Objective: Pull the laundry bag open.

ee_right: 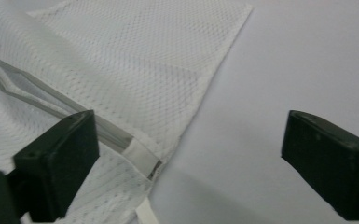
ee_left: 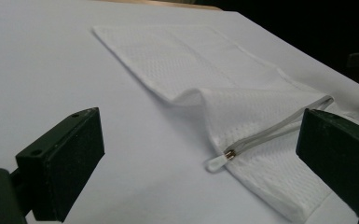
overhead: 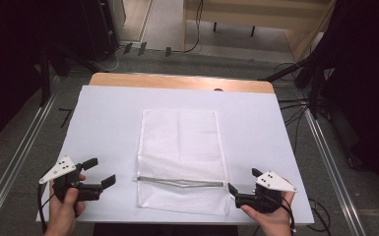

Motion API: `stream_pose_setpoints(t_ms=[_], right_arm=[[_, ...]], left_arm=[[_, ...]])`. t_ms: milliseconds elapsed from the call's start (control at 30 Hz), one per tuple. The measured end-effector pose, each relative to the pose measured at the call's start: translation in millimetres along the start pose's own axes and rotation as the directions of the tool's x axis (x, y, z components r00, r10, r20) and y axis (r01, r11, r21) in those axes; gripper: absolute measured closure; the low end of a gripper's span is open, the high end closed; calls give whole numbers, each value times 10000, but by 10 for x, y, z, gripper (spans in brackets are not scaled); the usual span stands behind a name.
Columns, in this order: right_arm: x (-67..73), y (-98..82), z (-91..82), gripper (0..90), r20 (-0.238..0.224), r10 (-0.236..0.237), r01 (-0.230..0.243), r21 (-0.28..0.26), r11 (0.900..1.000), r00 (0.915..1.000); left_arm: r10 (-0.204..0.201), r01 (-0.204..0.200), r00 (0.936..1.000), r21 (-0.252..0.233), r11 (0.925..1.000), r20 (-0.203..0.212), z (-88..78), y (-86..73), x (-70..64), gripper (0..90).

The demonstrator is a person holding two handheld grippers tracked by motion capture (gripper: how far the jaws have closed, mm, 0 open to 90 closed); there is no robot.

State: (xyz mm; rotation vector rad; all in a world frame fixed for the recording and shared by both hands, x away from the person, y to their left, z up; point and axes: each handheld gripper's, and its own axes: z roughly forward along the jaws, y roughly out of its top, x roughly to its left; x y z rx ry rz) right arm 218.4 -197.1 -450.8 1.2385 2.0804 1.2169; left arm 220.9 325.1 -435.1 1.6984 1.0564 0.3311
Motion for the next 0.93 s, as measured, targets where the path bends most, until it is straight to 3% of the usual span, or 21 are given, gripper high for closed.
stream_pose_setpoints(t_ms=[133, 333, 467, 567, 733, 933], right_arm=[[-191, -2, -31, 0, 33, 384, -384, -164, 9991, 9993], [-533, -39, -76, 0, 788, 820, -791, -387, 9961, 9935], [-766, -92, -149, 0, 1277, 1413, -1334, -688, 9887, 9817], [-925, -146, -224, 0, 1480, 1819, -1687, -977, 9808, 9721], [-990, -195, -262, 0, 1770, 1988, -1827, -1033, 9777, 9639], [-944, -187, -229, 0, 1788, 1840, -1698, -915, 9812, 9665]], left_arm=[[-14, 14, 9987, 3, 10000, -511, -112, -33, 167, 9], [431, -426, 9948, 78, 9991, -920, -243, -61, 350, 0], [275, -317, 9934, -368, 9988, -1112, -299, -47, 390, 0], [369, -416, 9908, -336, 9986, -1304, -300, -51, 399, 0], [281, -340, 9887, -381, 9987, -1470, -309, -61, 431, 0], [204, -265, 9879, -379, 9989, -1537, -313, -65, 451, 0]])
